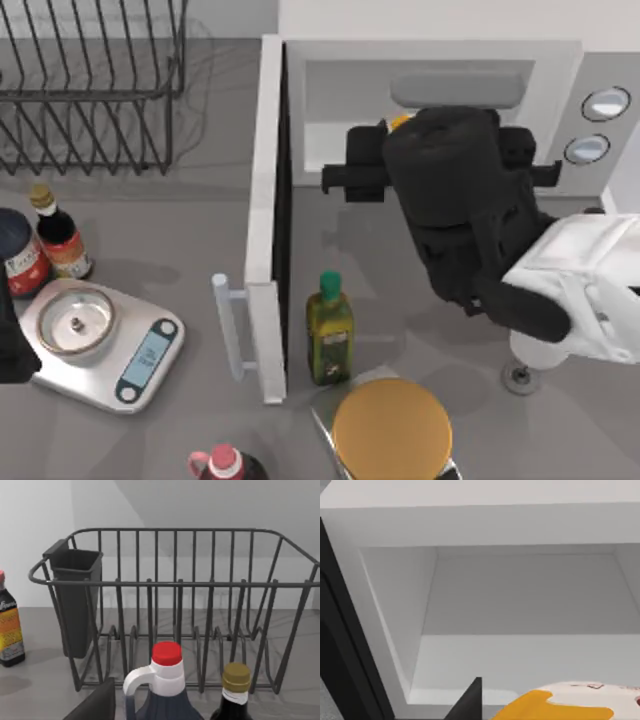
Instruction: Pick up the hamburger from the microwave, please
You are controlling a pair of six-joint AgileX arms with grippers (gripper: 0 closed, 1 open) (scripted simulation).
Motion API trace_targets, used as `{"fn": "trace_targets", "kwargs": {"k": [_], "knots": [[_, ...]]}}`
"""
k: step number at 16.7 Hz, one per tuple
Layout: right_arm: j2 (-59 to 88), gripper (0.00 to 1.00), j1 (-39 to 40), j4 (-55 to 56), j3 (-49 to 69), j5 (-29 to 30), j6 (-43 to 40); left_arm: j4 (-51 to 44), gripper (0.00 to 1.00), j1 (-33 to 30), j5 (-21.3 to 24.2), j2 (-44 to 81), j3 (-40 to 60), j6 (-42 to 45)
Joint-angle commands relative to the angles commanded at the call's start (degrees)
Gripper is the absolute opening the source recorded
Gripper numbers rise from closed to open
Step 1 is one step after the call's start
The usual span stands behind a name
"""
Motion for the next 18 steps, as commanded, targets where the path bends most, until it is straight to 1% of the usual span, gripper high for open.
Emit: {"fn": "trace_targets", "kwargs": {"k": [2, 5, 9, 12, 16, 18], "knots": [[2.76, 0.0, -0.48, 5.12, 0.61, -1.71, -0.54, 0.0, 1.0, 0.0, 0.0, 0.0, 0.0, 0.0], [9.47, 0.0, -0.83, 16.23, -1.01, -2.32, -0.49, 0.0, 1.0, 0.0, 0.0, 0.0, 0.0, 0.0], [19.3, 0.0, -1.1, 28.29, -7.94, 0.55, 0.26, 0.0, 1.0, 0.0, 0.0, 0.0, 0.0, 0.0], [23.56, 0.0, 1.1, 31.69, -11.1, 3.11, 1.05, 0.0, 1.0, 0.0, 0.0, 0.0, 0.0, 0.0], [23.76, 0.0, 1.29, 31.88, -11.27, 3.24, 1.1, 0.0, 1.0, 0.0, 0.0, 0.0, 0.0, 0.0], [23.76, 0.15, 1.29, 31.88, -11.27, 3.24, 1.1, 0.0, 1.0, 0.0, 0.0, 0.0, 0.0, 0.0]]}}
